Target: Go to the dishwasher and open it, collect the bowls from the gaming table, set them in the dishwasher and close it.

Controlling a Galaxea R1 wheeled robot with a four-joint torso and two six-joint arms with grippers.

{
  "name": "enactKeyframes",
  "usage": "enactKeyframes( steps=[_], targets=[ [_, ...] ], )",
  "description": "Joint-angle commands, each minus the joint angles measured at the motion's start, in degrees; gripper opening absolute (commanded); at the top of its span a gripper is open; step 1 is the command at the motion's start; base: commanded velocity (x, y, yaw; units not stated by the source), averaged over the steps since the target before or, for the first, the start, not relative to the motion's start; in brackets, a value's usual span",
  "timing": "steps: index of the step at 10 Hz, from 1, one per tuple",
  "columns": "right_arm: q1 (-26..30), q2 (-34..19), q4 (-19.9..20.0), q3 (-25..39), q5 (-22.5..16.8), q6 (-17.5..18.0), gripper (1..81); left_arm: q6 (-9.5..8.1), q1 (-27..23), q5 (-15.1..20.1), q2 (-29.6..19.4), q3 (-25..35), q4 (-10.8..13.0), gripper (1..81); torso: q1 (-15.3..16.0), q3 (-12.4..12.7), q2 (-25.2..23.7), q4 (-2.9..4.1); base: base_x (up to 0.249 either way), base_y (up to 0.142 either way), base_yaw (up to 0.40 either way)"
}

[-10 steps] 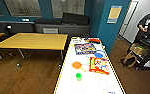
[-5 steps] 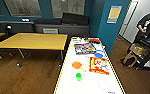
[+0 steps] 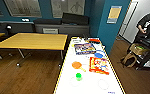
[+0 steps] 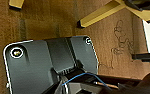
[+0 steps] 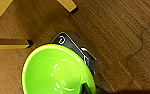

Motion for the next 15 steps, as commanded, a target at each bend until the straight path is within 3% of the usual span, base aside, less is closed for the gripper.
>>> enactKeyframes(
  steps=[1, 3, 7, 8, 11, 13, 15],
  targets=[
    [-0.8, 3.9, -5.5, -5.3, -0.6, -0.2, 1.0, -3.08, -11.2, 2.9, -10.2, 12.5, -0.5, 81.1, 0.0, 0.0, 0.0, 0.0, 0.0, 0.0, 0.0],
    [-0.9, 8.6, -7.4, -8.4, -0.6, -0.2, 1.0, -6.17, -15.9, 3.0, -15.3, 18.5, -0.6, 81.1, 0.0, 0.0, 0.0, 0.0, 0.0, 0.0, 0.0],
    [0.8, 14.5, -9.3, -11.1, -1.8, -0.1, 1.0, -18.1, -27.5, 9.8, -18.9, 26.2, -0.3, 81.1, 0.0, 0.0, 0.0, 0.0, 0.0, 0.0, 0.0],
    [1.2, 15.2, -9.3, -11.5, -2.4, -0.1, 1.0, -19.52, -30.9, 11.7, -18.9, 27.2, -0.3, 81.1, 0.0, 0.0, 0.0, 0.0, 0.0, 0.0, 0.0],
    [3.2, 17.4, -9.2, -12.4, -4.3, -0.1, 1.0, -26.2, -40.7, 18.9, -17.1, 27.9, -0.1, 81.1, 0.0, 0.0, 0.0, 0.0, 0.0, 0.0, 0.0],
    [4.0, 18.8, -9.2, -13.1, -5.6, -0.1, 1.0, -30.58, -46.9, 25.0, -13.6, 25.2, 0.3, 81.1, 0.0, 0.0, 0.0, 0.0, 0.0, 0.0, 0.0],
    [5.1, 20.0, -9.1, -13.7, -6.9, 0.0, 1.0, -33.13, -50.5, 29.1, -9.9, 22.4, 0.7, 81.1, 0.0, 0.0, 0.0, 0.0, 0.0, 0.0, 0.0]
  ],
)
